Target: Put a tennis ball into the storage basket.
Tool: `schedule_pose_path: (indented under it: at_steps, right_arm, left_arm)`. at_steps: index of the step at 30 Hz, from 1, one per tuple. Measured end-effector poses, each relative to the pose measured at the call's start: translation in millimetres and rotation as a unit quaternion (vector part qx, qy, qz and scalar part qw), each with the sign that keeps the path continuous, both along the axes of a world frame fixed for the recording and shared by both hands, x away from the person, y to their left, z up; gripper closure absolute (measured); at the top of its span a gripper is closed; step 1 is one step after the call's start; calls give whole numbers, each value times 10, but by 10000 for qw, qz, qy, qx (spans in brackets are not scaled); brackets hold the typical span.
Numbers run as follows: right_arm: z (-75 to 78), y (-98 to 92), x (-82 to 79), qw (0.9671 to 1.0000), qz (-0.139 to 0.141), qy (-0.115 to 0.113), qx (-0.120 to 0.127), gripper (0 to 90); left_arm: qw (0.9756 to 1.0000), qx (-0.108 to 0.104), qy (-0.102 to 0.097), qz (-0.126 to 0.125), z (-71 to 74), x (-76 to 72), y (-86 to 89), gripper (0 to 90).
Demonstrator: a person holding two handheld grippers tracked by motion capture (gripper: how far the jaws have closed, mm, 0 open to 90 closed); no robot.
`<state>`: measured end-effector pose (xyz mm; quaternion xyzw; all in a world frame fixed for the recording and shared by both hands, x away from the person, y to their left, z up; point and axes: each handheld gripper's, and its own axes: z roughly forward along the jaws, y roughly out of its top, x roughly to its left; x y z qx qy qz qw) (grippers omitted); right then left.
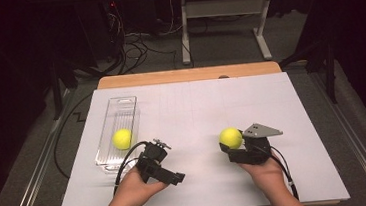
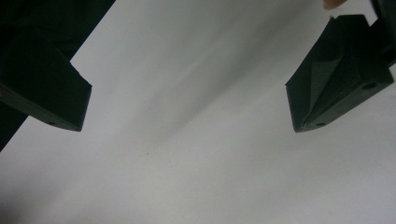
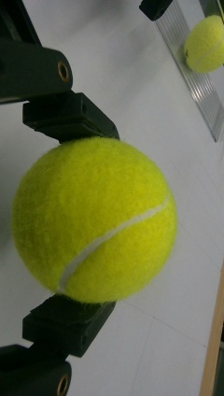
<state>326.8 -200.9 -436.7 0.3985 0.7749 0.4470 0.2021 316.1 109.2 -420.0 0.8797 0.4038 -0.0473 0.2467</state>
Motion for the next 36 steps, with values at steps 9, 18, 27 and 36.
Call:
schedule_pose_path:
  at_steps: [9, 18, 27, 36]
  right_arm:
    - [56, -201, -127, 9994, -146, -284, 134, 268]
    - [-6, -286, -157, 9992, -153, -360, 128, 268]
    - [-57, -204, -155, 9993, -21, -368, 10, 268]
    - [-86, -55, -145, 9991, 181, -372, -30, 268]
  left_arm:
    - [10000, 21, -12, -17, -5, -8, -16, 10]
    - [10000, -9, 4, -18, 4, -7, -8, 10]
    - [10000, 3, 6, -20, 3, -6, -16, 10]
    - [10000, 0, 11, -34, 13, -3, -10, 10]
